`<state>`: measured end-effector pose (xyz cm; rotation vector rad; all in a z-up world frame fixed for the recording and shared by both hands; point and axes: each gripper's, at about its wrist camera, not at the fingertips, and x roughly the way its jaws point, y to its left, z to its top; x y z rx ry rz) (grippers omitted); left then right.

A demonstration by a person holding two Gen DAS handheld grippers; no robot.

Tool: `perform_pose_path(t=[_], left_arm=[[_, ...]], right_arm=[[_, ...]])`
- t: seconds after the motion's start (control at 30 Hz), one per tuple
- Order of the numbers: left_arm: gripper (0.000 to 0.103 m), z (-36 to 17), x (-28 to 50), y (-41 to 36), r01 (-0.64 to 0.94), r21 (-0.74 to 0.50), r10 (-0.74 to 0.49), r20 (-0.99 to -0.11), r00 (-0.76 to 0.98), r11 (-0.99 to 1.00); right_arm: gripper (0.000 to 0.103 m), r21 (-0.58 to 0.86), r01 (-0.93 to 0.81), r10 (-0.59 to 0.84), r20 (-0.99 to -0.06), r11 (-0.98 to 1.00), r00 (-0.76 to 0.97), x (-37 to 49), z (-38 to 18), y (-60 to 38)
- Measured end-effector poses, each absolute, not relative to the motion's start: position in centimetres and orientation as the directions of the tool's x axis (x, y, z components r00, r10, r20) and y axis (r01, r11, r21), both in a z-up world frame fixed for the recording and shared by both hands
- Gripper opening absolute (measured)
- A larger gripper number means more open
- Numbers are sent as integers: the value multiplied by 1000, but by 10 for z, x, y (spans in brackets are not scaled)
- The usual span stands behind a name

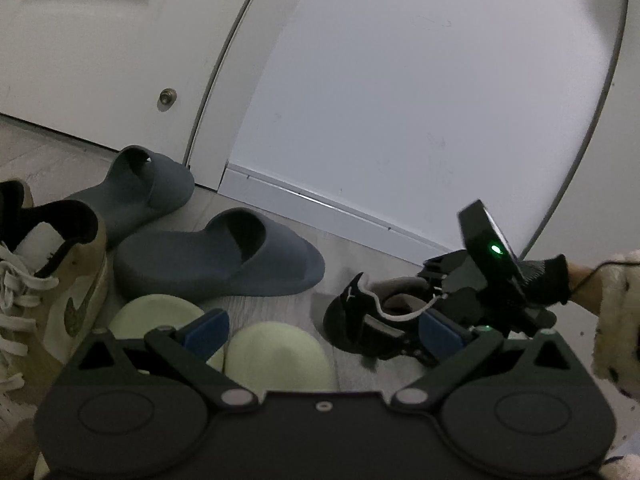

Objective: Organize scattered shoes
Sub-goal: 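Grasp a black Puma sneaker by its heel with the right tool and lift, then carry the Puma sneaker with the right tool and lower it beside its pair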

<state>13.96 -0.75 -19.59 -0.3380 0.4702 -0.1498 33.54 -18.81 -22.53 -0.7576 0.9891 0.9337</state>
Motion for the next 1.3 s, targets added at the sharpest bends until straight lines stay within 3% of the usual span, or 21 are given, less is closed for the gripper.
perform_pose_path(t=[0.23,0.43,0.63,0.83,0.97,1.17,1.3], left_arm=[[103,-195,136,-9,65,-339,-211,-416,885,938],[103,-194,134,-10,63,-323,-200,-412,889,944],[103,-193,133,-15,67,-290,-186,-403,896,955],[103,-190,124,-11,66,-312,-186,-375,908,948],[103,-188,122,-10,64,-310,-182,-368,912,949],[103,-186,115,-15,86,-289,-191,-356,915,953],[103,-185,112,-15,91,-288,-194,-352,915,953]], right_arm=[[87,-226,-812,286,-857,538,428,320,-223,-193],[82,-341,-587,256,-662,735,705,297,-186,-220],[79,-219,-305,180,-454,927,873,263,-135,-270],[78,-110,-130,91,-306,985,948,189,-100,-313],[78,-32,-40,28,-309,999,951,139,-79,-348],[78,168,153,-66,-435,974,898,74,-82,-405],[77,195,227,-127,-423,954,897,39,-90,-416]])
